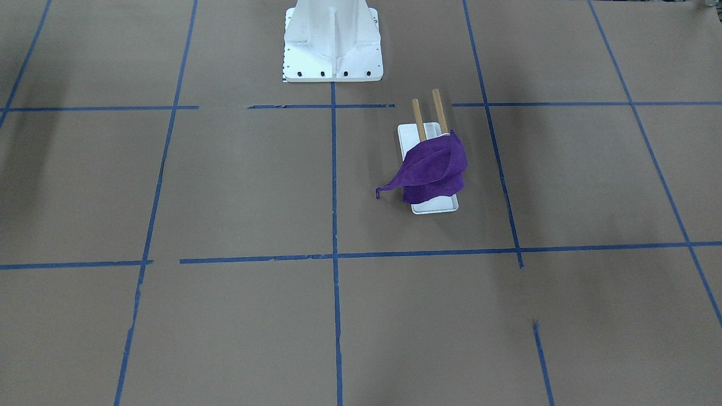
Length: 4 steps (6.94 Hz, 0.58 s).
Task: Hang towel on rack
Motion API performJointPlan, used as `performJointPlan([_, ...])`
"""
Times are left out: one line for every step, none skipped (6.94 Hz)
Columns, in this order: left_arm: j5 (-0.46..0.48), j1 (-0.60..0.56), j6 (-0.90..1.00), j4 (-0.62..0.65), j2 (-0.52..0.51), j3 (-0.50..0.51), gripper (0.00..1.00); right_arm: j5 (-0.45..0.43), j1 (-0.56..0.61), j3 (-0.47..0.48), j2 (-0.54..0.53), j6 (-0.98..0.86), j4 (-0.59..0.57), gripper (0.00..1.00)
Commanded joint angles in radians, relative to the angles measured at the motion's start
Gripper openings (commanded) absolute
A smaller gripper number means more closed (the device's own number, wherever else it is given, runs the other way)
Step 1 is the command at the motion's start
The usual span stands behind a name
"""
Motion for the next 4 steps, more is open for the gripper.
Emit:
performJointPlan([-0.002,0.000,-0.001,0.000,0.000,-0.002,1.00,0.000,0.001,0.000,0.000,0.000,-0.001,1.00])
performJointPlan([-0.002,0.000,-0.001,0.000,0.000,-0.002,1.00,0.000,-0.001,0.000,0.000,0.000,-0.001,1.00])
performJointPlan([-0.002,0.000,-0.001,0.000,0.000,-0.005,1.00,0.000,-0.001,-0.002,0.000,0.000,-0.001,1.00])
performJointPlan([-0.002,0.000,-0.001,0.000,0.000,-0.007,1.00,0.000,0.001,-0.002,0.000,0.000,-0.001,1.00])
